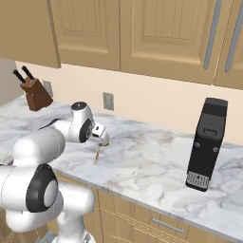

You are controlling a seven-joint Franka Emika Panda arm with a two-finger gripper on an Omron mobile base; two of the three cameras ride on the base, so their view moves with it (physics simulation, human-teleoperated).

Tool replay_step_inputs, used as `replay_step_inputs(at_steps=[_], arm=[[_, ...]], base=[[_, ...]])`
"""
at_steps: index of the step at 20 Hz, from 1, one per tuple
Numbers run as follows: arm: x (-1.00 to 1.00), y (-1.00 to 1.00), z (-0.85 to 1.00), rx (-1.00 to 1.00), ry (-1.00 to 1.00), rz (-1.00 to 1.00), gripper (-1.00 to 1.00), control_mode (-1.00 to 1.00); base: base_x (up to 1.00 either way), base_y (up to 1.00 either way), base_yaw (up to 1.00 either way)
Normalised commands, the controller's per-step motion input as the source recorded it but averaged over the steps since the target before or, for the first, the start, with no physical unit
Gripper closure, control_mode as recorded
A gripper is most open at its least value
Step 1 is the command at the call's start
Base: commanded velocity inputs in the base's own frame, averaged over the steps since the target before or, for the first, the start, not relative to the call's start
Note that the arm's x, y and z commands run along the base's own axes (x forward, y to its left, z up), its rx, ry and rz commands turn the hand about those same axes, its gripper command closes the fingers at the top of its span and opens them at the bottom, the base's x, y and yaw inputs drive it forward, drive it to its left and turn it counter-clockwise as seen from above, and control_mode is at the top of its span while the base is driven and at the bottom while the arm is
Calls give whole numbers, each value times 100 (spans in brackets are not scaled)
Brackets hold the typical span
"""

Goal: Organize the utensils by type. Pick up the wooden spoons from the counter and place them in the open cabinet. Then pick up the metallic utensils from the counter and place them in the open drawer.

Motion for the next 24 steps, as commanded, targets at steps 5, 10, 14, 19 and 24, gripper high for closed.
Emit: replay_step_inputs(at_steps=[5,10,14,19,24], arm=[[40,1,-30,-6,0,-1,-100,-100],[33,0,-32,0,0,0,-100,-100],[19,0,-40,0,0,0,-100,-100],[20,0,-40,0,0,0,-100,-100],[18,0,-36,0,0,0,-100,-100]], base=[[0,0,0],[0,0,0],[0,0,0],[0,0,0],[0,0,0]])
